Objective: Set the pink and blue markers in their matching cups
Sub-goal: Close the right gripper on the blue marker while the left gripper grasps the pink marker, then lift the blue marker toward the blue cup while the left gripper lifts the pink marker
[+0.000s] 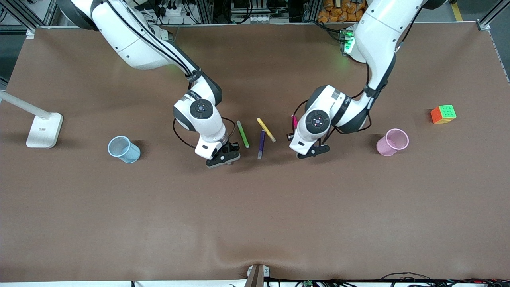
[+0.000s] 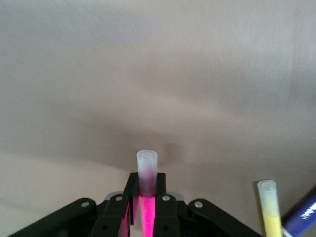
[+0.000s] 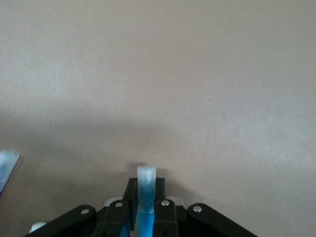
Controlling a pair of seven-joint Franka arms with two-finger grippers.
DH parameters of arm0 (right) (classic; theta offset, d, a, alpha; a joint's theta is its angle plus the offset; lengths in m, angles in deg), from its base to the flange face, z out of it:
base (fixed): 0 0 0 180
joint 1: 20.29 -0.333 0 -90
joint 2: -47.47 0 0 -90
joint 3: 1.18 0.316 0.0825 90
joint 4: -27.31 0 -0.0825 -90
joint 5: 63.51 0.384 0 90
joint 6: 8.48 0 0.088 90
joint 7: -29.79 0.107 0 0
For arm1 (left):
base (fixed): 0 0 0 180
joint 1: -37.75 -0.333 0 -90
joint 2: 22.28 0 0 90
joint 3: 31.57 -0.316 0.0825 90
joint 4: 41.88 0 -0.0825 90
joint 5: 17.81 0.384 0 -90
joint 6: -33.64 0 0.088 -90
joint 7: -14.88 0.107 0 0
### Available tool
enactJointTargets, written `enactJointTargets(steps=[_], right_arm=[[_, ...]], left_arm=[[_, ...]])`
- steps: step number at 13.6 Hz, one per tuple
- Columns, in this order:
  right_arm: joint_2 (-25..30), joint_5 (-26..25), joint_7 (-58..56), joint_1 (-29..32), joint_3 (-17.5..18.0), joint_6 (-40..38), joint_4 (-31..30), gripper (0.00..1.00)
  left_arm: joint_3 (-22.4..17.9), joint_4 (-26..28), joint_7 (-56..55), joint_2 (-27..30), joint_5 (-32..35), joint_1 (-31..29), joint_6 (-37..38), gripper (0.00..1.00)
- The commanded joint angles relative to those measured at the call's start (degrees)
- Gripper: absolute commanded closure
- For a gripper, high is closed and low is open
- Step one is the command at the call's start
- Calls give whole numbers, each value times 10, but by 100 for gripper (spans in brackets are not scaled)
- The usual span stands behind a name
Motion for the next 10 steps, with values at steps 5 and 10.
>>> enactJointTargets(steps=[5,10], right_arm=[[83,-8,-107,80,34,-84,-4,100],[114,6,-188,212,134,-145,-5,100]], left_arm=[[-50,0,2,92,212,-52,56,100],[-47,36,3,176,350,-99,94,100]])
